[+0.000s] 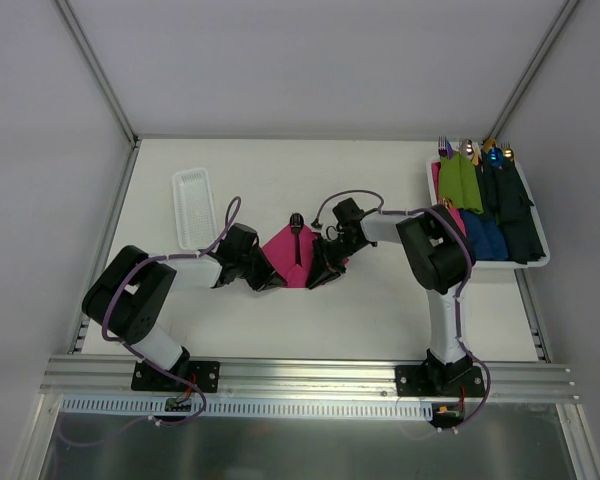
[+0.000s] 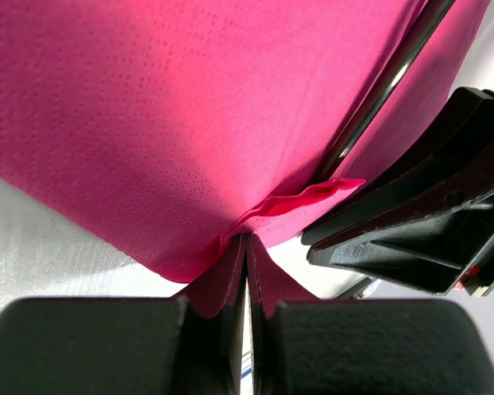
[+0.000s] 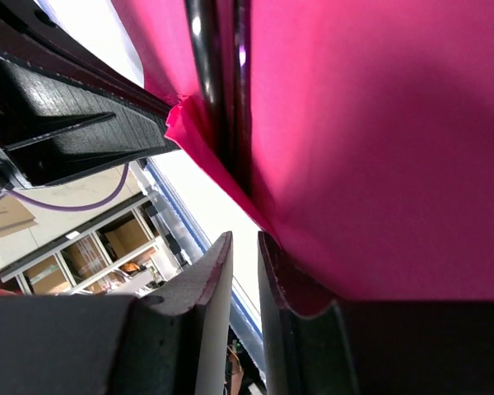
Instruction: Place the utensils on the paper napkin and roll it up
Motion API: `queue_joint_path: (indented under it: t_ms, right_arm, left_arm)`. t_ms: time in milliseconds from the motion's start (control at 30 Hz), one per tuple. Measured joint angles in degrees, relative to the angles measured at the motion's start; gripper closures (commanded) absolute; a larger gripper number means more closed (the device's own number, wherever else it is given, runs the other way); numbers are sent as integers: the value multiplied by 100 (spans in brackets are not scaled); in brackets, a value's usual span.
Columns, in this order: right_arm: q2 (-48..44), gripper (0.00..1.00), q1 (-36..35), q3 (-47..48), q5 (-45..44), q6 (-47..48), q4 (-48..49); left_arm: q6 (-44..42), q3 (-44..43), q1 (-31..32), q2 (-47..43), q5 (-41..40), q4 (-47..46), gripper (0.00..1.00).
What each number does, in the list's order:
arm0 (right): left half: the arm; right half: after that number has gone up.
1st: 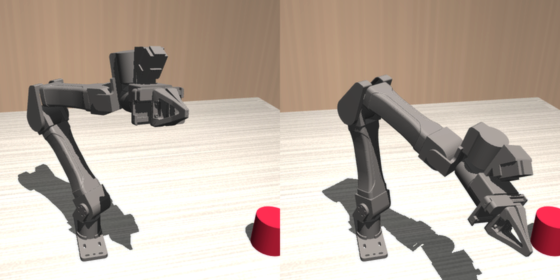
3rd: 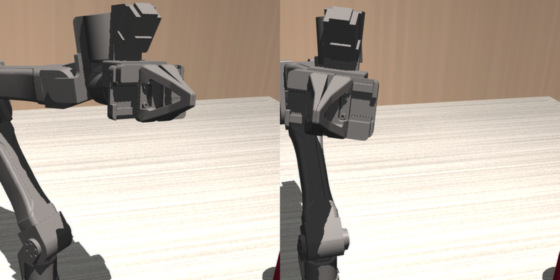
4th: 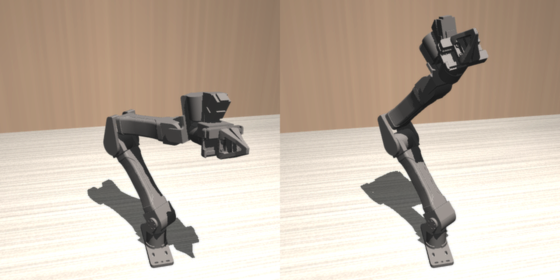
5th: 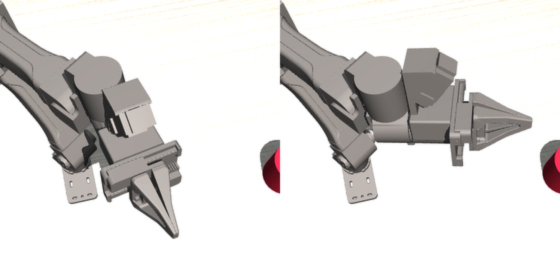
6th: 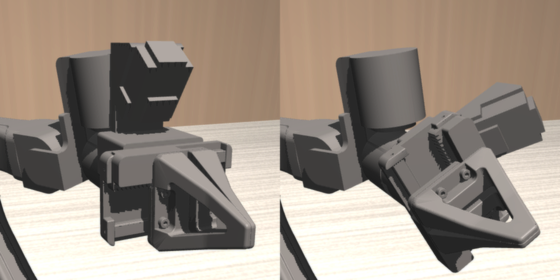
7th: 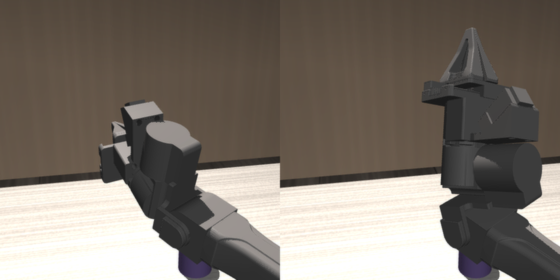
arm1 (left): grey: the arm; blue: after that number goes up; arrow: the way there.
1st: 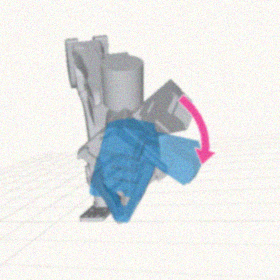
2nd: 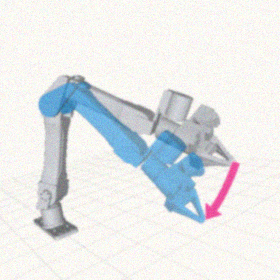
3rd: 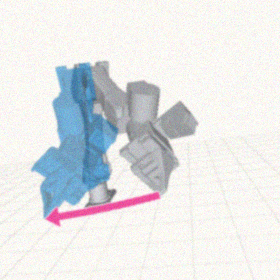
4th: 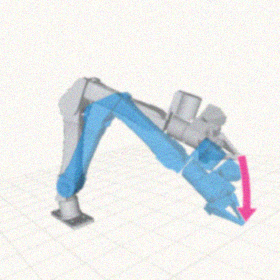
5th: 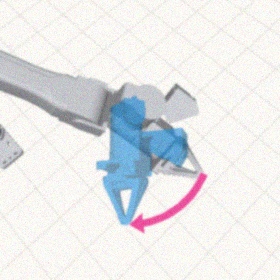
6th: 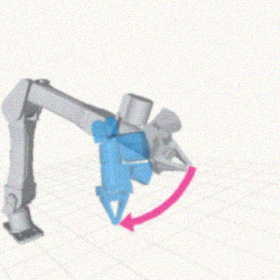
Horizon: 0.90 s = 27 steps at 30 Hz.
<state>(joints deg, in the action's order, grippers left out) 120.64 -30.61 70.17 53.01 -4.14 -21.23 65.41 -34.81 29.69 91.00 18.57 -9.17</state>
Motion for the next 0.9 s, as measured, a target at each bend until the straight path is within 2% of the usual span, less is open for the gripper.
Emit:
queue_joint_path:
  t_ms: [333,667,800,900]
  right_arm:
    - [0,78,173,-131,116,-31,-9]
    - [0,79,210,-136,111,-17,-127]
    - [0,79,225,-136,105,-11,-181]
    - [0,79,229,-133,103,-7,-214]
  left_arm:
    - [-2,0,2,0,0,0,100]
    - [-398,79,103,-254,2,-315,82]
    - [-649,52,278,-313,87,-636,79]
    - [-778,-15,411,-295,201,-765,82]
